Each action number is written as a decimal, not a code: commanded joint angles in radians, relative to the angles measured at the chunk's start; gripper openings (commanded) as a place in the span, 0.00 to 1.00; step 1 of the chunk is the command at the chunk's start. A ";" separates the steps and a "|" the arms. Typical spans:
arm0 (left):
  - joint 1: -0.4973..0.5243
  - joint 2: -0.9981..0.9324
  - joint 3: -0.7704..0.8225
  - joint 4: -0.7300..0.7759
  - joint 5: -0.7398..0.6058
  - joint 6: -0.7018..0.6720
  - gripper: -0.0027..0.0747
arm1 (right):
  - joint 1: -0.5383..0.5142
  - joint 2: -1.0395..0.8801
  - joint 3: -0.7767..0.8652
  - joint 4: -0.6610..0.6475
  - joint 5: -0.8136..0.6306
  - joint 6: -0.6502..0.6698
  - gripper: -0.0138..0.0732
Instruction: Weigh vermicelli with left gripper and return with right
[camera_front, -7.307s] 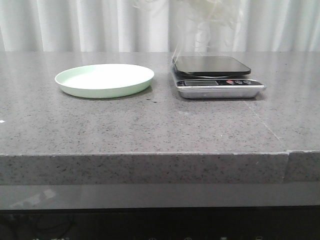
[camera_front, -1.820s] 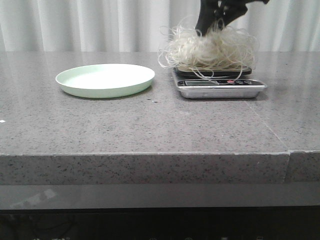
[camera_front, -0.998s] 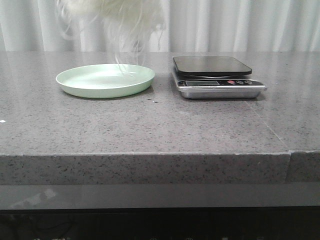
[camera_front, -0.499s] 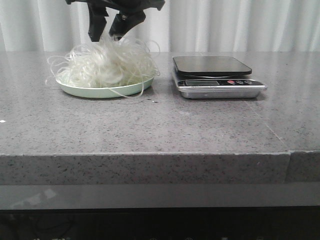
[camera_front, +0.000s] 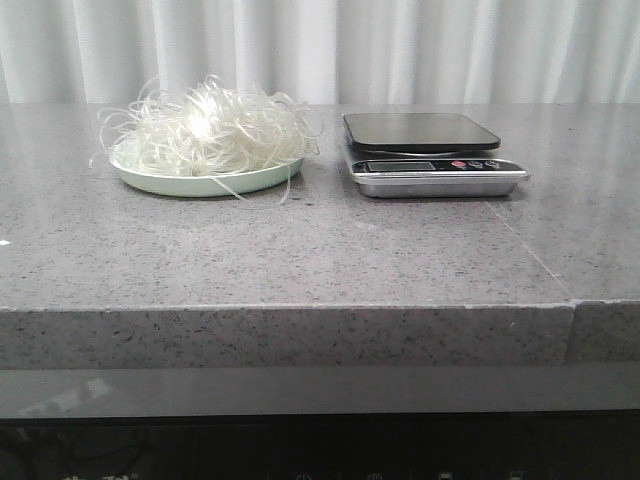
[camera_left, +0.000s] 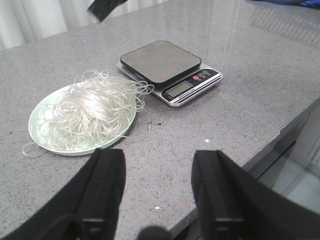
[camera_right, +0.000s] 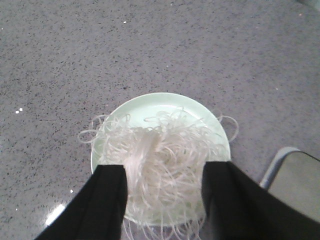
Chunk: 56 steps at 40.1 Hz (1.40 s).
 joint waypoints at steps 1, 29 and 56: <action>-0.005 0.000 -0.024 -0.004 -0.076 -0.006 0.56 | -0.005 -0.159 0.091 -0.041 -0.080 0.015 0.70; -0.005 0.000 -0.024 -0.004 -0.076 -0.006 0.56 | -0.005 -0.996 0.977 -0.054 -0.186 0.031 0.70; -0.005 0.000 -0.024 -0.004 -0.076 -0.006 0.55 | -0.005 -1.349 1.183 -0.055 -0.114 0.030 0.69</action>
